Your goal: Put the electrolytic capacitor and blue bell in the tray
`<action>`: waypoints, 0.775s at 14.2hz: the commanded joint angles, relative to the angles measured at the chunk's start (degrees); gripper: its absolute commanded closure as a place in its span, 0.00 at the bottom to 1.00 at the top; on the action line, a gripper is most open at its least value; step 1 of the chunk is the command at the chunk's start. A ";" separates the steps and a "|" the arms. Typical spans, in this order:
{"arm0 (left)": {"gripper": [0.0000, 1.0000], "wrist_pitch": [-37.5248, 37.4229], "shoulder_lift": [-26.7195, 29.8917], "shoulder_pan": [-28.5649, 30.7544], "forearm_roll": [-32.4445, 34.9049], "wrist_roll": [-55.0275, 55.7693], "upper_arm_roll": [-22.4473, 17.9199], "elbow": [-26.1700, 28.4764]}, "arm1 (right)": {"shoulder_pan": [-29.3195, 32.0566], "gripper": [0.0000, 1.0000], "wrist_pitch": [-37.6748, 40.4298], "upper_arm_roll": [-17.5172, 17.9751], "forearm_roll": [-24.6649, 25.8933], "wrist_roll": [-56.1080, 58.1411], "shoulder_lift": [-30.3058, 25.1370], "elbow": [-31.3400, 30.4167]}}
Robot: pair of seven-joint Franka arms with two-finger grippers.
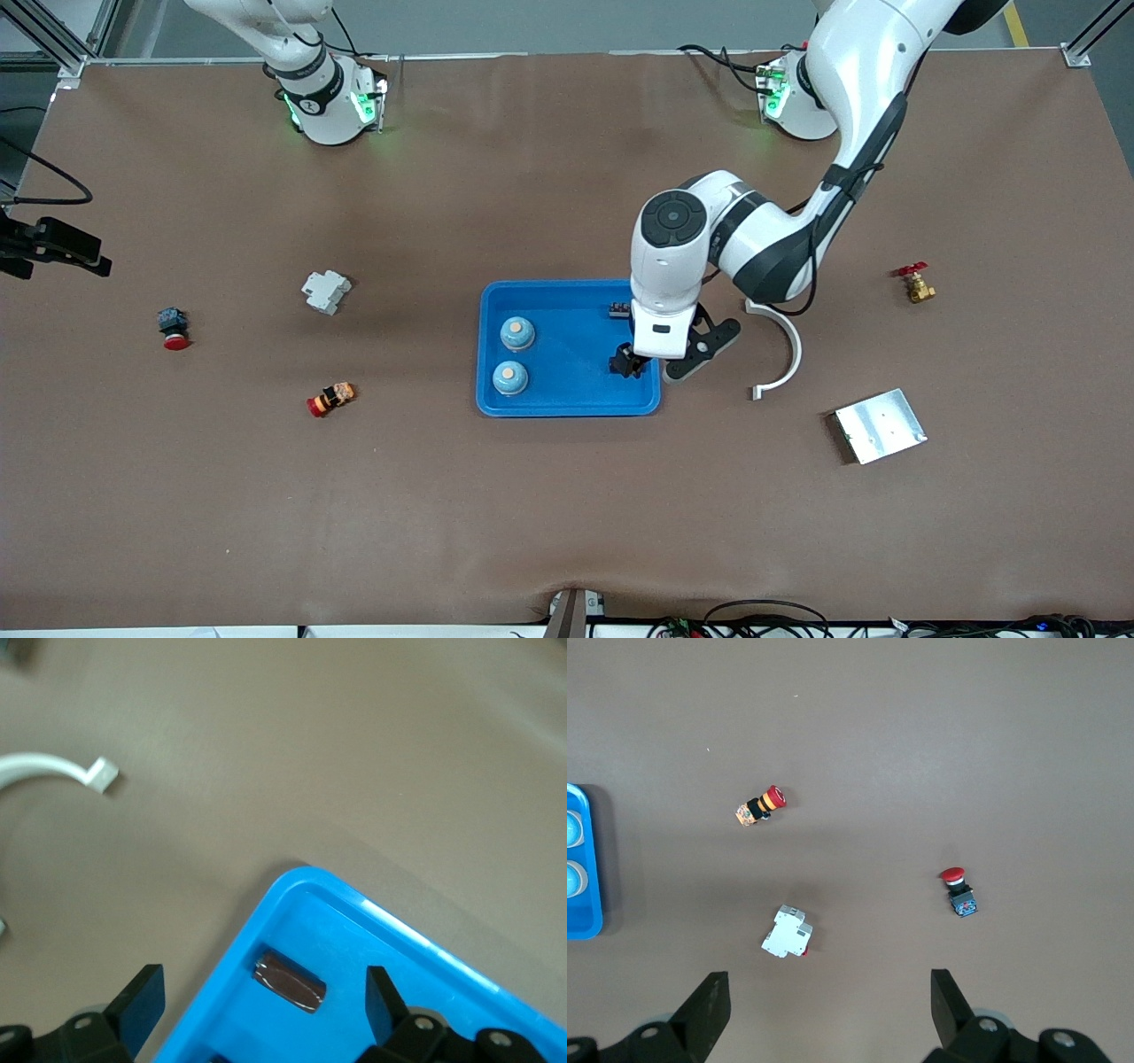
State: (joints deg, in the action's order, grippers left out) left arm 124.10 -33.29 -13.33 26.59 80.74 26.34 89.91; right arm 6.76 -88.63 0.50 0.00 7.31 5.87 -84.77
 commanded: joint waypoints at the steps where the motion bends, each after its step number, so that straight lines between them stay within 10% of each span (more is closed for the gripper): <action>1: 0.00 -1.22 1.48 2.60 -2.41 -8.91 0.46 0.18 | 1.15 0.00 0.47 0.56 -0.79 0.08 -0.77 -0.57; 11: 0.00 -1.14 1.39 6.91 -3.56 -26.94 0.29 -2.63 | 1.15 0.00 0.65 0.56 -0.79 -0.01 -0.77 -0.66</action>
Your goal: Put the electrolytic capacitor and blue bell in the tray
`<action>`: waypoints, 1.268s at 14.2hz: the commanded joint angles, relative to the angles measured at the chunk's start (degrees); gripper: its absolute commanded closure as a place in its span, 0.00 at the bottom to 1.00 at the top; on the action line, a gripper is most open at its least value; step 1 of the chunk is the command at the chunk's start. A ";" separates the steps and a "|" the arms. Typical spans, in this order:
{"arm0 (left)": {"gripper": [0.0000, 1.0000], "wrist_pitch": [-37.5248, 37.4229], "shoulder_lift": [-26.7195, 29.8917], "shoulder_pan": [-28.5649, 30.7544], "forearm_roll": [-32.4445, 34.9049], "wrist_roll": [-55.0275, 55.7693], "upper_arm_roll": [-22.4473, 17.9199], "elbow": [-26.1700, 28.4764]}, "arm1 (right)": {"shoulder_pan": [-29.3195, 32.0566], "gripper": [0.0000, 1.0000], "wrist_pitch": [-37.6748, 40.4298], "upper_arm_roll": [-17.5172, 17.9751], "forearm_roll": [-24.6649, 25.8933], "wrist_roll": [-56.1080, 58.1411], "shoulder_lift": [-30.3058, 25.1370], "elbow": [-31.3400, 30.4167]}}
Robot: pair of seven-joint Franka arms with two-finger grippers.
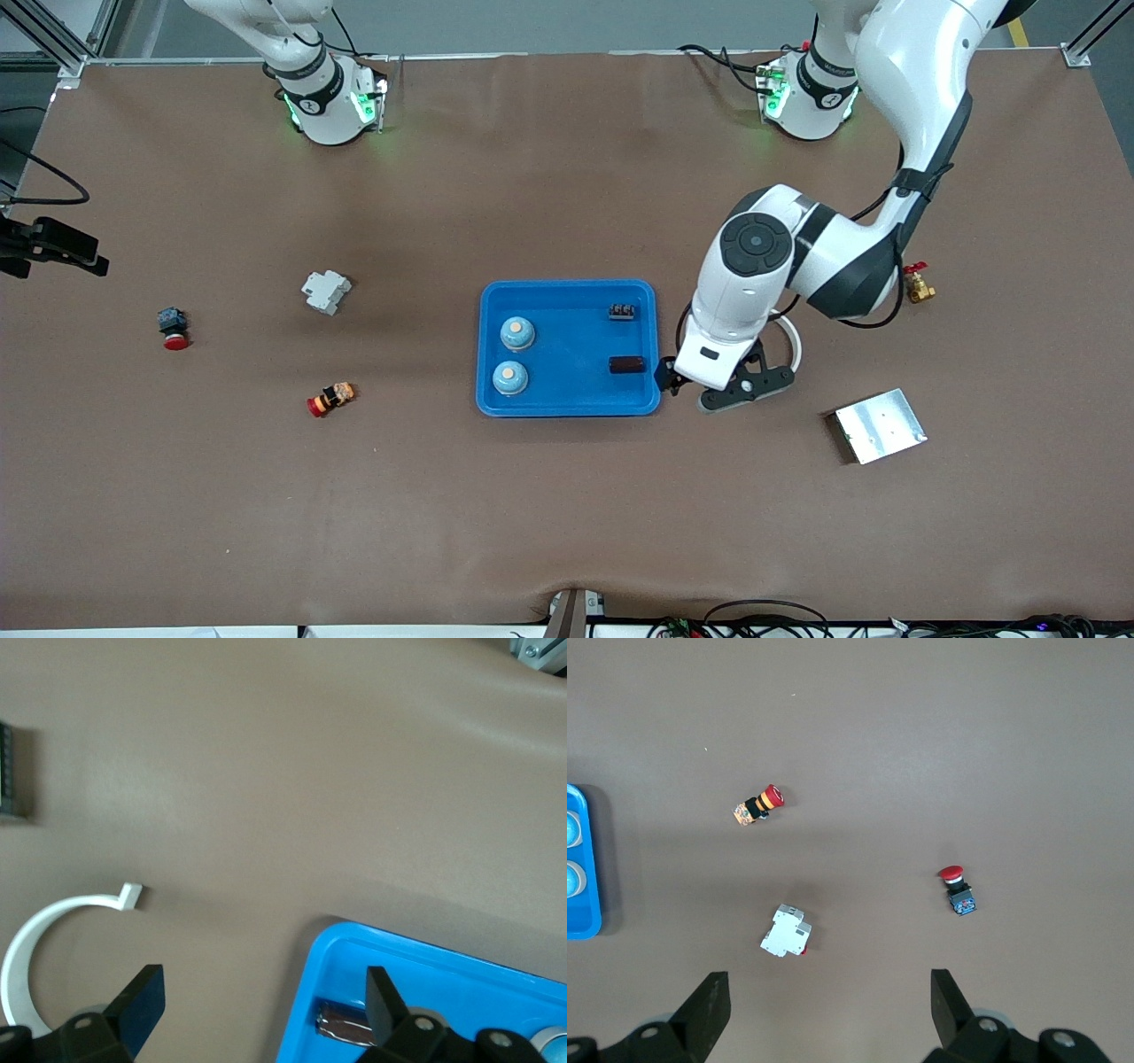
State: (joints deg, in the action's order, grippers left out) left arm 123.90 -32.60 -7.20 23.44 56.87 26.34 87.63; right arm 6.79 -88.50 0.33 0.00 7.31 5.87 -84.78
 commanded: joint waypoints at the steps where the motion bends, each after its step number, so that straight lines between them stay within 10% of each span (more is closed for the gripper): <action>1: 0.00 -0.94 0.70 0.78 0.28 -4.91 0.21 -0.35 | 1.21 0.00 0.61 0.72 -0.79 -0.01 -0.77 -0.56; 18: 0.00 -1.03 3.50 10.89 -0.42 -29.10 0.38 0.26 | 1.12 0.00 0.61 0.72 -0.87 -0.01 -0.77 -0.39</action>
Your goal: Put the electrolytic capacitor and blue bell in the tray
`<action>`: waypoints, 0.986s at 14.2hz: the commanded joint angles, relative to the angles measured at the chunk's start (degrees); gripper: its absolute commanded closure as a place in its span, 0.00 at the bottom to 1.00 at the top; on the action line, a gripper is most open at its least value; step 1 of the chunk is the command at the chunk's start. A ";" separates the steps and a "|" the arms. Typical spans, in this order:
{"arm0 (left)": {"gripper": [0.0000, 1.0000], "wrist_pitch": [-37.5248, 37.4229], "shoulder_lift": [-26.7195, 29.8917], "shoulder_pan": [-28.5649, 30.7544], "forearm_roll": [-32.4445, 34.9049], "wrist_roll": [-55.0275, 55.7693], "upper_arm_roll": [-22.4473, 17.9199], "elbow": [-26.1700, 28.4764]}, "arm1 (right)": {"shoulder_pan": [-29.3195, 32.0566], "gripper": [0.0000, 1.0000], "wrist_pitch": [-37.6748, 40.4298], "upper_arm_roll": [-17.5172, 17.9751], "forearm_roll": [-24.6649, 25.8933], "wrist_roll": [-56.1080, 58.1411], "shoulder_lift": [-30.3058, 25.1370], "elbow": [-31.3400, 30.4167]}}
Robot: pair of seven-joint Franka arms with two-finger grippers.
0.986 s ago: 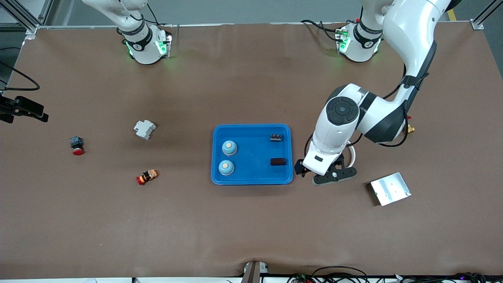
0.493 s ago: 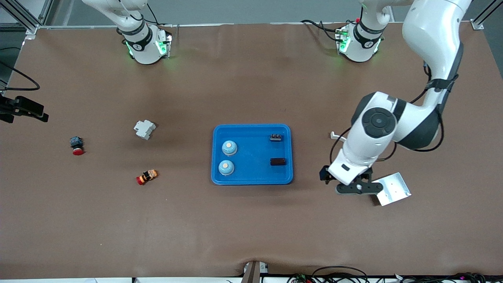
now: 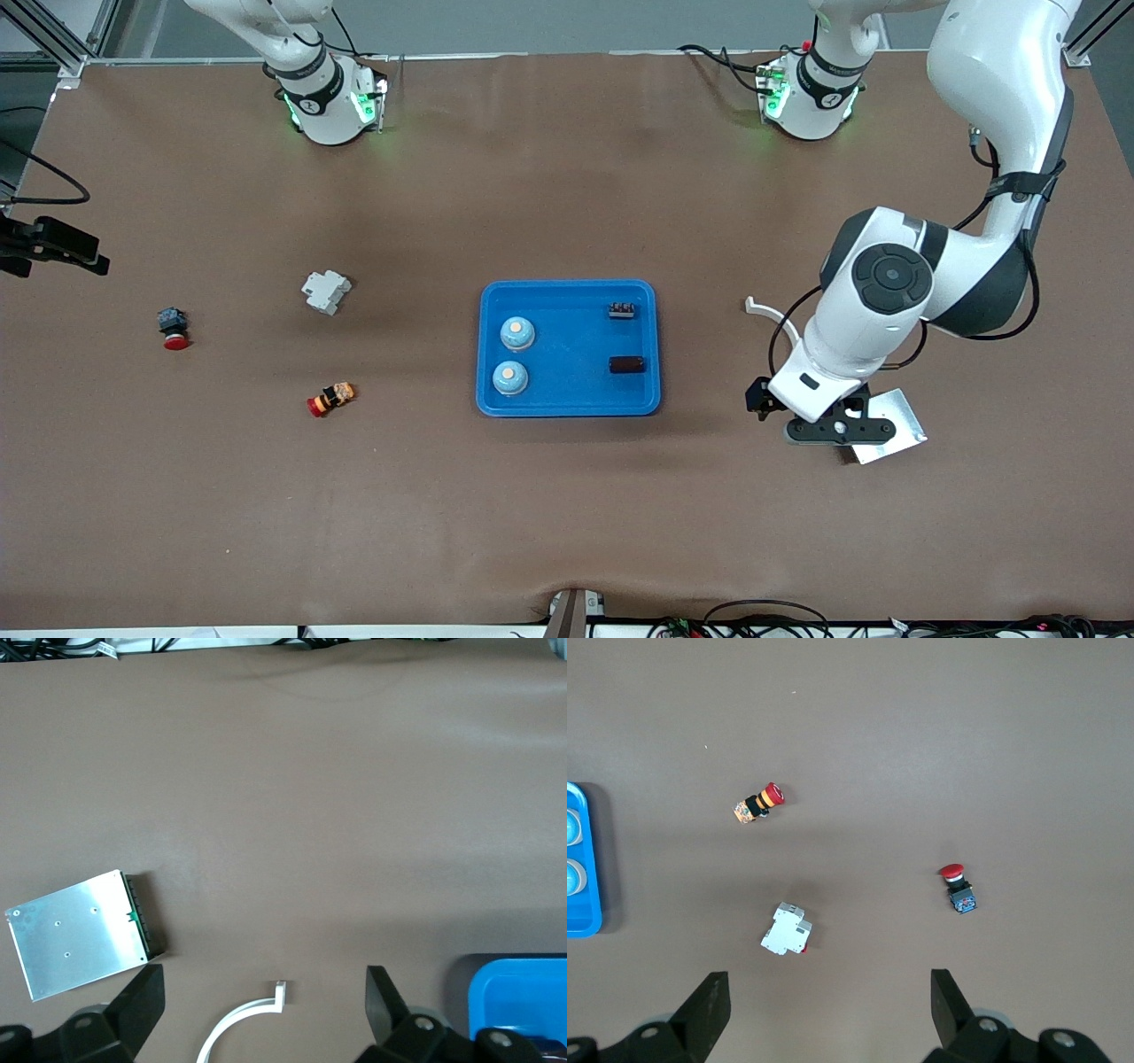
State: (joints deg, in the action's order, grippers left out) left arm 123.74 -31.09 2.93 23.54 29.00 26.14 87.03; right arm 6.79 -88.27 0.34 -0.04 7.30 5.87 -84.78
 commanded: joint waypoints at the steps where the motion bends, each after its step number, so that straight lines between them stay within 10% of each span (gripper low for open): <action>1: 0.00 -0.96 2.60 0.76 -0.68 -1.14 0.58 0.94 | 1.12 0.00 0.47 0.72 -0.84 -0.01 -0.77 -0.38; 11: 0.00 -7.99 9.10 3.22 -6.56 -5.86 -0.29 0.77 | 1.03 0.00 0.38 0.72 -1.02 -0.01 -0.69 -0.38; 14: 0.00 -11.32 13.75 -1.95 -14.80 -14.73 -10.54 0.94 | 1.12 0.00 0.38 0.72 -1.02 -0.01 -0.69 -0.38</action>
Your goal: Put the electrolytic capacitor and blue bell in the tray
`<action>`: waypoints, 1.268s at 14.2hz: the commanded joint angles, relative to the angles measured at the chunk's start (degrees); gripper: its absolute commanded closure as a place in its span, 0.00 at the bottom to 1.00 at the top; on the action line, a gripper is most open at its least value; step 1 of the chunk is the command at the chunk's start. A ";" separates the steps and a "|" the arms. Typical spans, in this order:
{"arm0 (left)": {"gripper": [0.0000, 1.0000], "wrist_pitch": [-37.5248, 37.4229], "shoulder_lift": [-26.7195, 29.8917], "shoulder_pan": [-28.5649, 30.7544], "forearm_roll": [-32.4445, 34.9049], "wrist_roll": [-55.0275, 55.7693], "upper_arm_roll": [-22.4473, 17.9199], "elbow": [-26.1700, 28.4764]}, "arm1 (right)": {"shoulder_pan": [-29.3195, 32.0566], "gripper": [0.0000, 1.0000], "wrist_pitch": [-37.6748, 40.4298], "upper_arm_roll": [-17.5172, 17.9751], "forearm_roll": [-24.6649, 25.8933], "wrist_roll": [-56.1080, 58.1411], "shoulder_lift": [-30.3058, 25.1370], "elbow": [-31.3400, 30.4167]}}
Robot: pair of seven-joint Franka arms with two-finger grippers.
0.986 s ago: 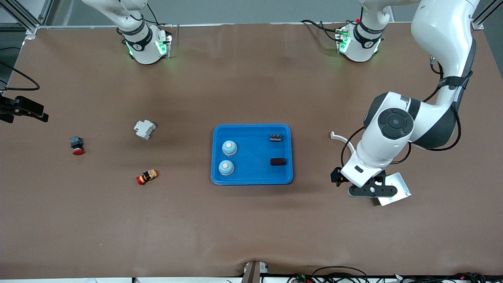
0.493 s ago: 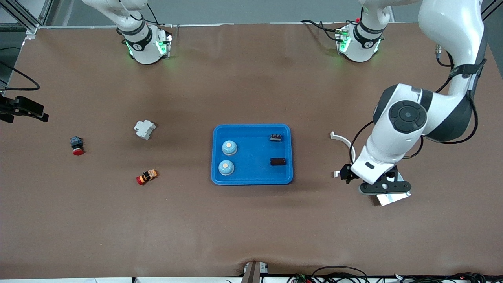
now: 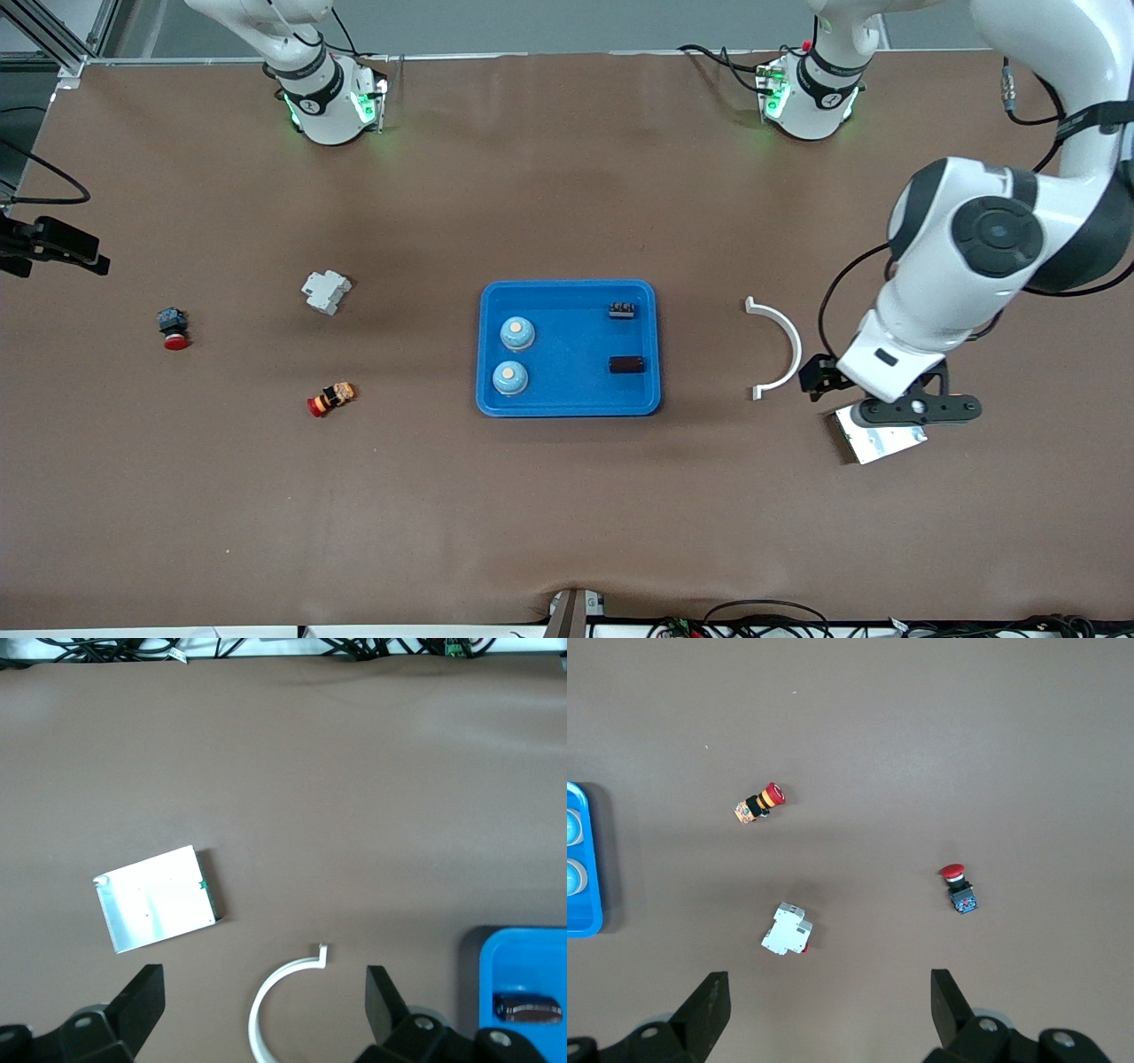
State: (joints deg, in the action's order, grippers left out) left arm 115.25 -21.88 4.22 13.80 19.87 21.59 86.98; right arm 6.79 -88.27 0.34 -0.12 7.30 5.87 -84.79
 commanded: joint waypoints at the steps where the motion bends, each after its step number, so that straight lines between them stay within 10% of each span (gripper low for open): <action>1: 0.00 -4.06 5.96 -4.56 -7.97 -8.33 -8.56 1.08 | 1.12 0.00 0.37 0.71 -0.94 -0.01 -0.77 -0.38; 18: 0.00 -19.45 14.33 -7.56 -15.38 -10.12 -13.86 0.91 | 1.21 0.00 0.37 0.71 -0.94 -0.01 -0.77 -0.38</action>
State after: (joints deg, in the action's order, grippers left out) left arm 96.59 -8.89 -2.97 -0.37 9.43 8.38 87.05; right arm 6.79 -88.26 0.32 -0.13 7.30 5.87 -84.79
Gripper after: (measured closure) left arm 0.000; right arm 0.000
